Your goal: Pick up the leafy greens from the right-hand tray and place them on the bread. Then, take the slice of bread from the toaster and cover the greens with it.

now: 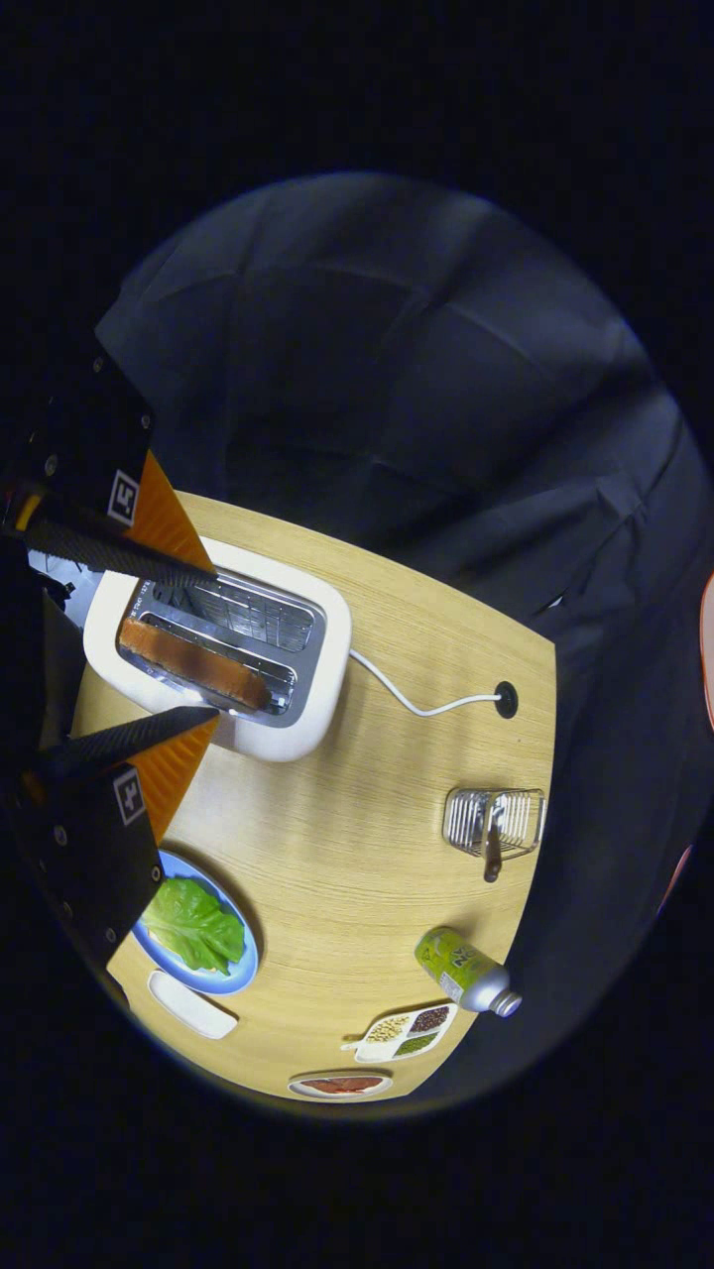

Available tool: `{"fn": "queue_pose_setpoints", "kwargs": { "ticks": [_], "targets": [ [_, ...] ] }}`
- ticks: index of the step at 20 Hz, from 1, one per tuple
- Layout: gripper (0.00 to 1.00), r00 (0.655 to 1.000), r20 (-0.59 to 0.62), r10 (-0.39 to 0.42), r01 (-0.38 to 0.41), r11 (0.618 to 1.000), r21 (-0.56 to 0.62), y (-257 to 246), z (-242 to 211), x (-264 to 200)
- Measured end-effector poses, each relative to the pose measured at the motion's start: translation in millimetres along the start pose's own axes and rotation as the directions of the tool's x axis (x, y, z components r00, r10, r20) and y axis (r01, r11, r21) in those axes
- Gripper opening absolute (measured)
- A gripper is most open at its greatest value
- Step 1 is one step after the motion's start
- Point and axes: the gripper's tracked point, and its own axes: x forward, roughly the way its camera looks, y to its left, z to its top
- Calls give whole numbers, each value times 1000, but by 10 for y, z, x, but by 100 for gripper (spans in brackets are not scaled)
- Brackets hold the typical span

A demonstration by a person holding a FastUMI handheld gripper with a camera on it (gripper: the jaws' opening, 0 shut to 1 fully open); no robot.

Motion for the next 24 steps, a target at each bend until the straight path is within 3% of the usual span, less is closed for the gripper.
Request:
{"fn": "queue_pose_setpoints", "kwargs": {
  "ticks": [8,14,24],
  "targets": [
    [37,996,-41,-84,84,996,-13,-63,-86,202],
    [17,996,-35,-78,78,997,1,-126,-123,183],
    [16,996,54,72,-71,997,-21,-194,-142,-315]
  ]
}}
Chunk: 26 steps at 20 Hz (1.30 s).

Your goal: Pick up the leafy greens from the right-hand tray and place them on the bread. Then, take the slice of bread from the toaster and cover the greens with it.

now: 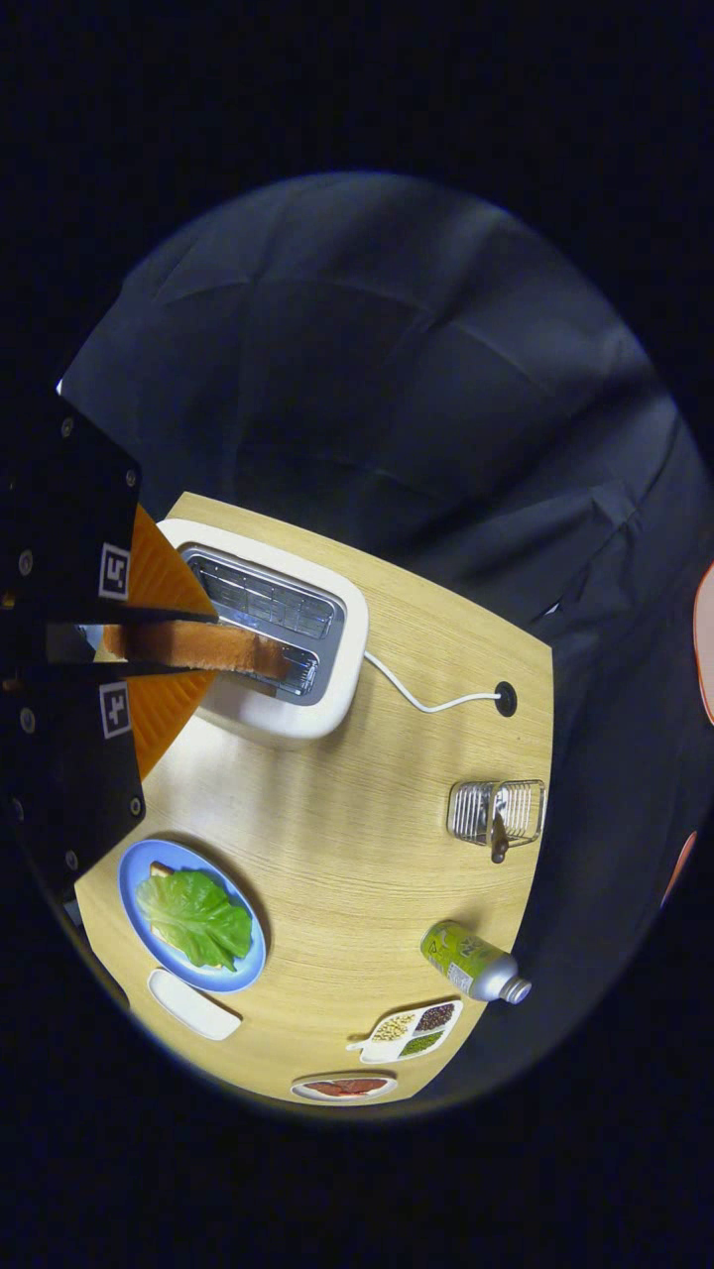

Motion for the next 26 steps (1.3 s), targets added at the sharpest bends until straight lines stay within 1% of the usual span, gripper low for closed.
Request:
{"fn": "queue_pose_setpoints", "kwargs": {
  "ticks": [4,6,8,9,13,19,22,26],
  "targets": [
    [16,995,40,91,-92,995,23,-64,-9,-278],
    [16,991,62,120,-123,992,36,-163,-12,-374],
    [16,982,79,170,-175,982,67,-220,-33,-476],
    [16,979,93,182,-189,979,76,-285,-31,-523],
    [16,966,132,222,-237,965,112,-585,-89,-716],
    [16,945,193,263,-291,948,131,-1114,-198,-928],
    [16,941,207,267,-301,942,150,-1398,-298,-935],
    [16,939,202,278,-315,932,179,-1681,-460,-820]
  ]
}}
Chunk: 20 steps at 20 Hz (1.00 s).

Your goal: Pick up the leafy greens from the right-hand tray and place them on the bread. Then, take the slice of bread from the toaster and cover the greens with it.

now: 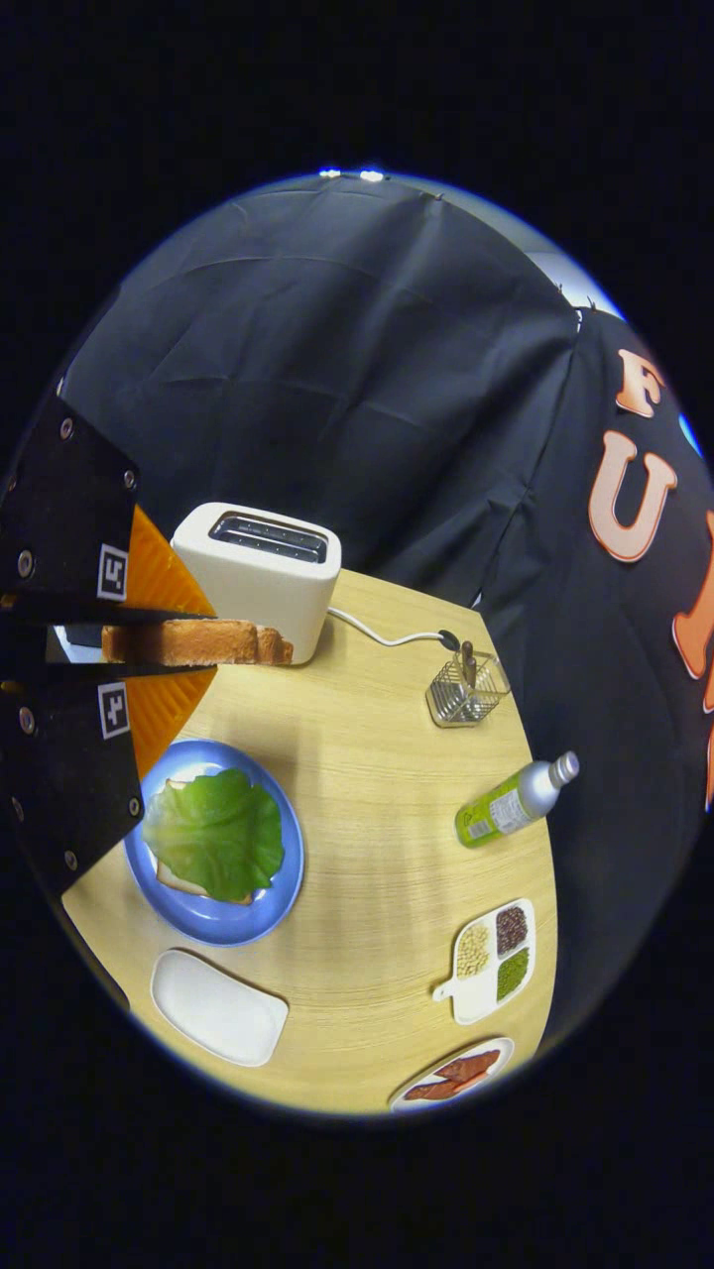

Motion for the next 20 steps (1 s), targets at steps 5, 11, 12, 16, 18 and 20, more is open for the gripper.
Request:
{"fn": "queue_pose_setpoints", "kwargs": {
  "ticks": [5,11,12,16,18,20],
  "targets": [
    [16,998,-52,-23,28,995,97,-507,-223,140],
    [16,996,-72,-43,53,989,135,-922,-337,305],
    [16,996,-76,-51,61,989,132,-982,-360,333],
    [16,995,-67,-72,80,988,131,-1185,-415,414],
    [17,994,-70,-86,94,988,120,-1272,-462,441],
    [19,987,-73,-140,145,987,74,-1416,-535,439]
  ]
}}
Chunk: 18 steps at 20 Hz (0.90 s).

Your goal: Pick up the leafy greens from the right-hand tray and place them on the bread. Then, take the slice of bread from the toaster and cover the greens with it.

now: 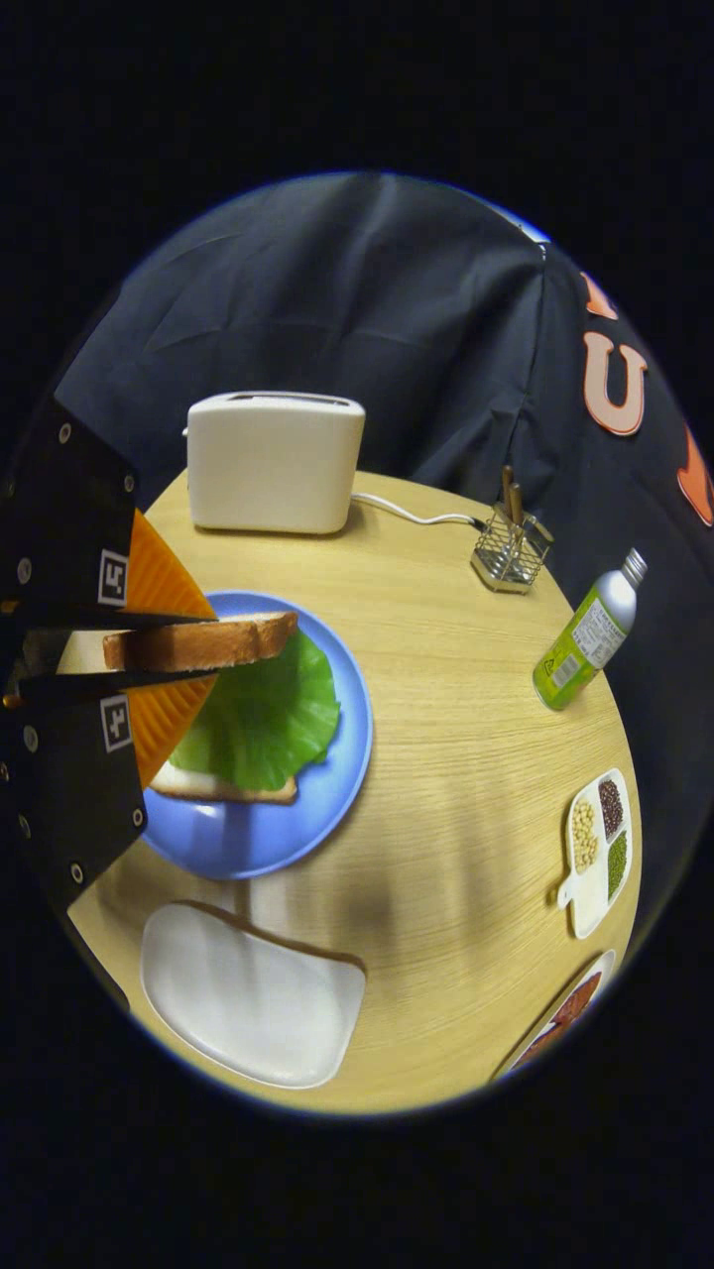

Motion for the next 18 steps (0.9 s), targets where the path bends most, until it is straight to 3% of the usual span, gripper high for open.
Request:
{"fn": "queue_pose_setpoints", "kwargs": {
  "ticks": [3,6,11,14,18],
  "targets": [
    [32,998,31,-51,52,998,-38,-99,20,-26],
    [55,992,98,-73,78,996,-50,-124,131,-112],
    [75,970,222,-102,125,988,-92,-102,359,-450],
    [88,940,326,-105,158,977,-141,-1,572,-792],
    [97,875,476,-90,207,958,-200,240,844,-1380]
  ]
}}
